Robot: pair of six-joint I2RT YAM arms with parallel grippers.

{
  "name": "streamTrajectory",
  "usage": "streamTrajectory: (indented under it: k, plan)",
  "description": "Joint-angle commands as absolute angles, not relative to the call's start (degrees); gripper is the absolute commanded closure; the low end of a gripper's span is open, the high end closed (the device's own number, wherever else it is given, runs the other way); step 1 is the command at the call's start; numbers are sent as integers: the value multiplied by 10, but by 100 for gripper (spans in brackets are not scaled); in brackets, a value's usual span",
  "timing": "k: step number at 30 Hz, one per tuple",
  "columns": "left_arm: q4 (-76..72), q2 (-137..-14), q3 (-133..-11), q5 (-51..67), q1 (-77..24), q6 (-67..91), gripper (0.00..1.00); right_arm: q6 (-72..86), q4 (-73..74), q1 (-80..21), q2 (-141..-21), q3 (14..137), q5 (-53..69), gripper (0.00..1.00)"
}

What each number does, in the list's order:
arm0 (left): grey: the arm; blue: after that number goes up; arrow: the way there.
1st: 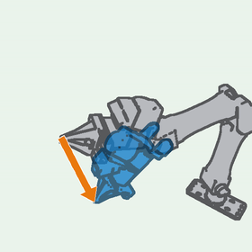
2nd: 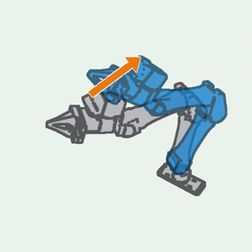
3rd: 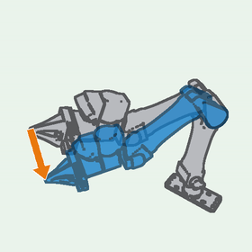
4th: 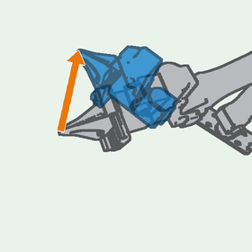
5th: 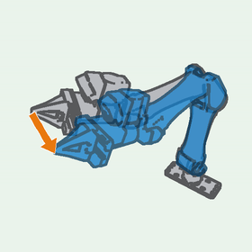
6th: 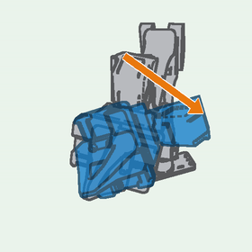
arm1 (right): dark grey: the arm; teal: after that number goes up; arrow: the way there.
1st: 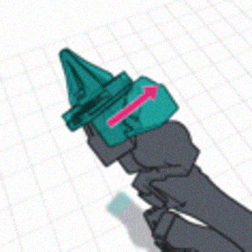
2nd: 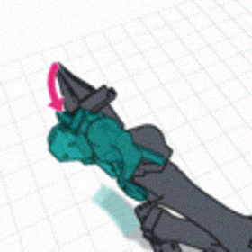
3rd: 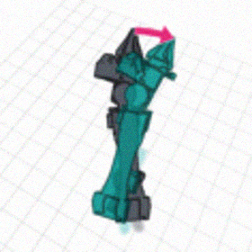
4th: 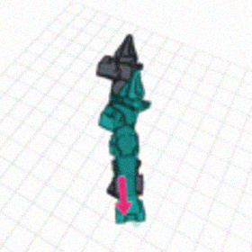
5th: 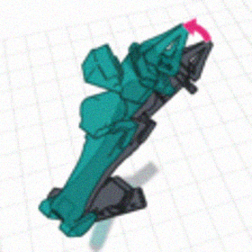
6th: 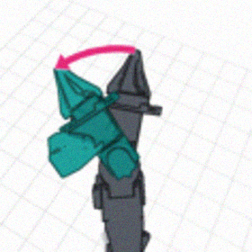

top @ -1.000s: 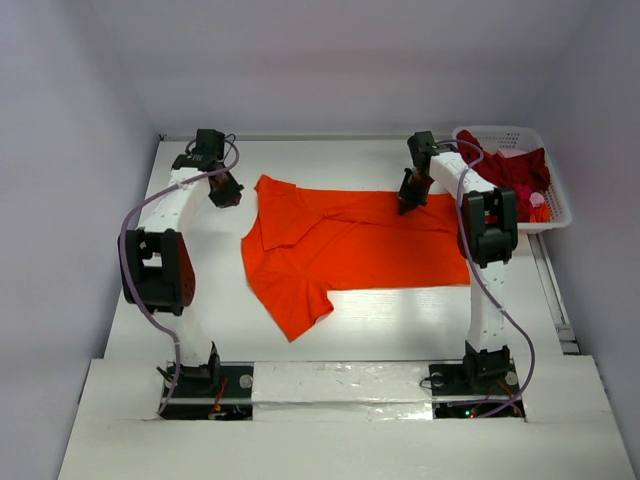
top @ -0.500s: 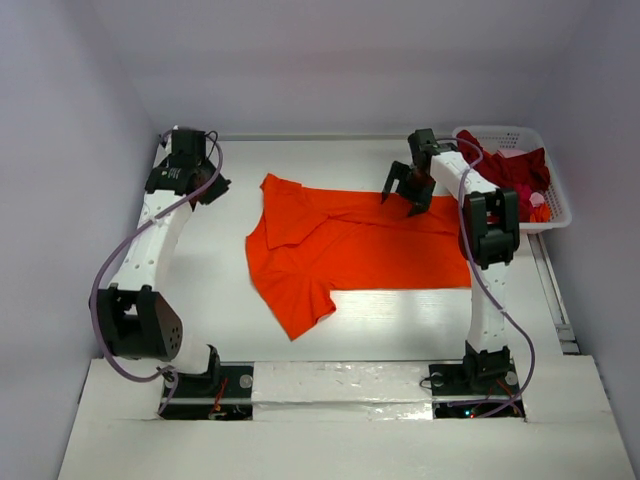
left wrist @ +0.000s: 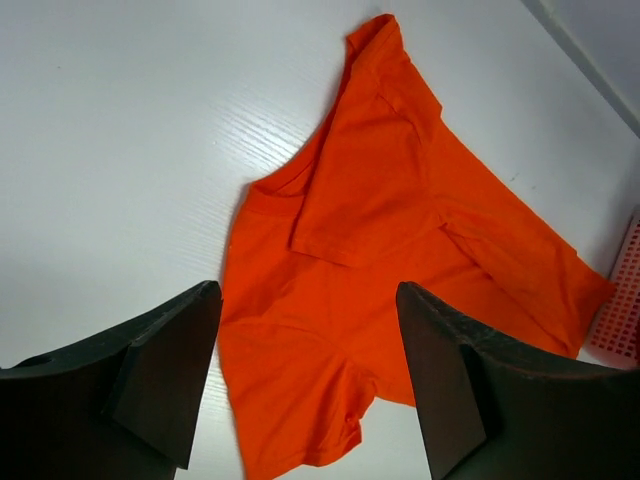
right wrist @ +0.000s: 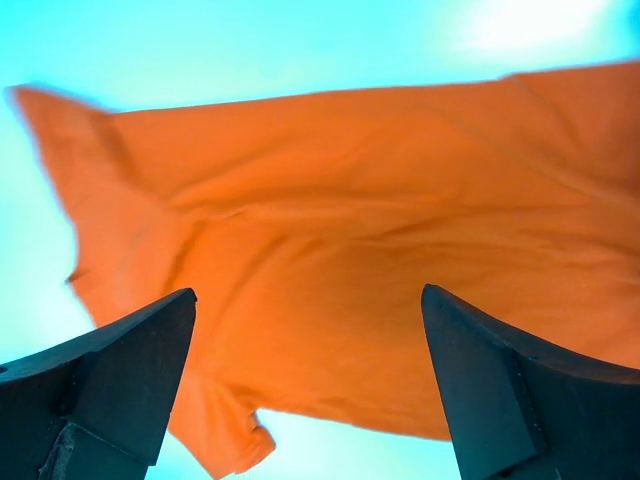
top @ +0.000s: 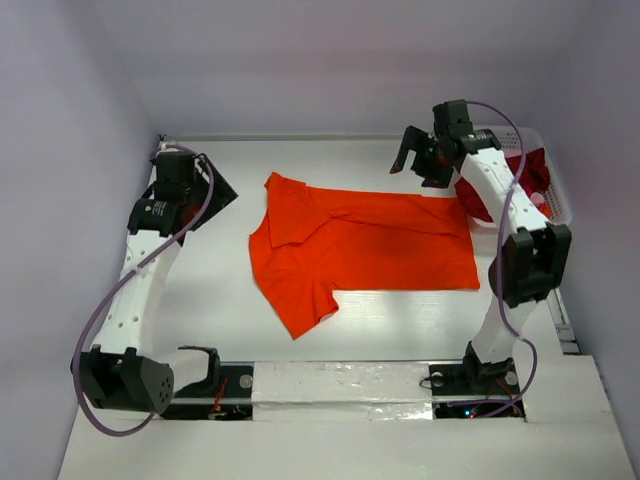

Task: Fold and stack the t-shirts
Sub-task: Grap the side of the flattened tshirt closest away from the robot with both arms

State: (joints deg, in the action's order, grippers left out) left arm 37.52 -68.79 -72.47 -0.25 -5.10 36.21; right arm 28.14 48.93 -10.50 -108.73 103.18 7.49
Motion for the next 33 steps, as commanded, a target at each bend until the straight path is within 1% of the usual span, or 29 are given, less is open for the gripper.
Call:
streamTrajectory:
  k: [1,4,5,7,8,9,10,11,13,14,15,17,18,20,21,23,24,27,29,33]
  plan:
    - [372,-682,-737,-4,-84,353,32,253,484,-137,-1020,1034,68,0]
    - [377,-684,-714,33,-145,368,37,271,502,-149,-966,987,43,0]
    - [373,-672,-699,65,-155,374,39,272,499,-149,-948,968,35,0]
    - [347,-652,-635,120,-162,405,47,272,499,-149,-896,912,2,1]
    - [341,-626,-613,130,-167,419,55,272,501,-149,-881,894,-10,4]
    - [322,-609,-565,138,-175,446,58,272,497,-149,-866,876,-19,5]
    - [311,-587,-539,141,-175,460,60,272,491,-149,-834,834,-13,6]
    - [306,-540,-518,136,-183,477,60,279,483,-149,-817,812,-11,9]
    - [300,-492,-475,145,-183,521,59,300,473,-149,-784,775,-13,11]
    - [296,-450,-468,169,-183,527,57,315,464,-149,-750,744,-11,12]
    - [308,-437,-469,176,-183,526,51,326,443,-149,-731,726,-19,12]
    - [350,-430,-490,171,-183,489,46,359,417,-149,-674,666,-28,12]
    - [396,-434,-503,168,-183,478,46,368,403,-149,-659,651,-25,12]
    - [424,-439,-511,169,-188,468,51,391,404,-149,-643,621,-22,13]
    - [440,-440,-491,171,-188,468,54,397,406,-149,-631,609,-24,13]
    - [440,-446,-457,197,-188,468,57,405,399,-149,-621,583,-18,13]
    - [434,-447,-439,206,-188,470,62,410,405,-149,-614,563,-23,12]
    - [431,-459,-383,224,-188,464,63,425,402,-149,-603,527,-25,12]
    - [421,-478,-375,237,-188,456,63,438,397,-149,-598,514,-34,11]
    - [404,-533,-381,242,-193,440,68,462,389,-135,-598,496,-30,11]
